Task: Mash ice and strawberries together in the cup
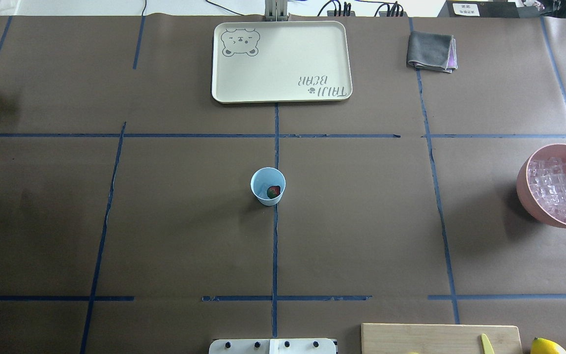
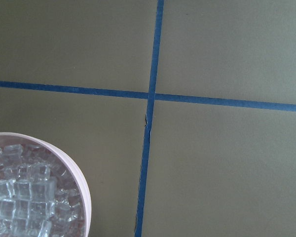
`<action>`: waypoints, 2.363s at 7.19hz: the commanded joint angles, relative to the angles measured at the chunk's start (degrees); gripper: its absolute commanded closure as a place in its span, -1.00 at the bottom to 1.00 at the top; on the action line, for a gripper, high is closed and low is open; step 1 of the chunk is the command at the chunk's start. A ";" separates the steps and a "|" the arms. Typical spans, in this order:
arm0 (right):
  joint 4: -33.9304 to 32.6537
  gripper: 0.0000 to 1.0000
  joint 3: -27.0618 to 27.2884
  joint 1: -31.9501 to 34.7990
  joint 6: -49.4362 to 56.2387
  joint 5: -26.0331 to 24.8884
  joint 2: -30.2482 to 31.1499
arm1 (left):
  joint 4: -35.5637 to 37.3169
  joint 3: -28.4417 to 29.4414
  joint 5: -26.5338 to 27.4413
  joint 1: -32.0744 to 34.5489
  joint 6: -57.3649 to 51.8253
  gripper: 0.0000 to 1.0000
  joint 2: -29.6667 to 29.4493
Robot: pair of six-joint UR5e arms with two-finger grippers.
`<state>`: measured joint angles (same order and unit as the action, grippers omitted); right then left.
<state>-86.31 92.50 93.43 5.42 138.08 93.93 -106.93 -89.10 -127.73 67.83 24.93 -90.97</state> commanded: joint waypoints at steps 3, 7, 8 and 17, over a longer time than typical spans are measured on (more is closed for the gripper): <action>0.00 -0.99 -0.04 0.00 0.12 0.00 -0.24 | 21.75 -4.68 -4.10 16.16 -28.64 -1.00 -3.42; -0.09 -0.99 0.13 0.00 -0.14 0.00 -0.41 | 22.38 -3.10 -9.64 23.05 -34.25 -1.00 -2.19; -0.09 -0.99 0.13 -0.09 -0.23 0.00 -0.41 | 22.38 -2.66 -9.64 23.05 -34.24 -1.00 -1.85; -0.09 -0.99 0.31 -0.35 -0.23 0.09 -0.41 | 21.42 -3.62 -9.81 22.96 -33.72 -1.00 2.11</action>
<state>-86.40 92.78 93.06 5.20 138.23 93.51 -85.50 -92.66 -137.55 90.87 -8.79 -88.83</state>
